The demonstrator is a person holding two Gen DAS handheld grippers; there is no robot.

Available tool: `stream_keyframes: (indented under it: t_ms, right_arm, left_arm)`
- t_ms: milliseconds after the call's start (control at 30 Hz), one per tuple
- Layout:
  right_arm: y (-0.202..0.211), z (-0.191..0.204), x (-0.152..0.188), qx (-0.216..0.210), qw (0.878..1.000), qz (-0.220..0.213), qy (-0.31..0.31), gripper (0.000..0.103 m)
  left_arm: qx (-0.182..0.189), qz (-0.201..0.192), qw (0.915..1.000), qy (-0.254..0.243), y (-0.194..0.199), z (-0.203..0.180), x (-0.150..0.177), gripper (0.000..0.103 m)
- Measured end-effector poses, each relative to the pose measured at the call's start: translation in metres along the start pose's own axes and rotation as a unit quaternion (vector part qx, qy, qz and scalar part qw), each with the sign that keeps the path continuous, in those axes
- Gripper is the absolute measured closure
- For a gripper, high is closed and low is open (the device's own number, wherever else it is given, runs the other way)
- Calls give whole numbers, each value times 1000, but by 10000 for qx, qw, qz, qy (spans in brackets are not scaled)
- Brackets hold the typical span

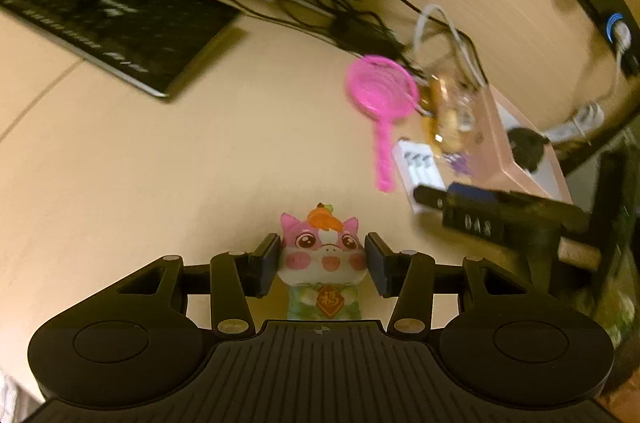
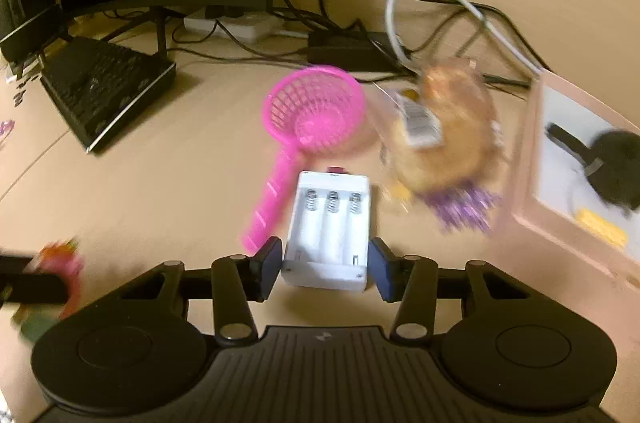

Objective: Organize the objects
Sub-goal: 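Grasp the cat figurine with the left gripper while the right gripper grasps the white battery charger, then carry the figurine into the pink box with the left gripper while the right gripper drops the charger in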

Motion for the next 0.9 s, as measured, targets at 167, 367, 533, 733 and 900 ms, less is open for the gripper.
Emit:
stream_keyframes:
  t_ms: [167, 367, 533, 733, 900]
  right_arm:
    - [34, -9, 38, 95, 9999, 59, -26, 57]
    - [67, -2, 71, -35, 9997, 227, -125, 56]
    - [81, 13, 84, -262, 9993, 244, -119, 30]
    - [73, 23, 83, -144, 9993, 315, -135, 17]
    - [73, 47, 77, -364, 9990, 275, -37, 17]
  left_arm:
    - [201, 291, 9990, -288, -19, -26, 7, 52]
    - [349, 478, 9967, -552, -32, -51, 11, 52]
    - [423, 525, 9954, -681, -36, -63, 10, 52]
    - [383, 565, 9955, -651, -41, -62, 9, 52]
    - [346, 502, 9968, -508, -39, -53, 1, 52]
Point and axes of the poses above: each gripper's, at about its wrist camera, not at the fingertips, and y roughly against the way its jaws point, z to its left, x to its underside, the point moved 8 cm from there along -y, roughly the way its jaws point, and after that the axes turned 8 degrees about y, right-handed, at the moved point
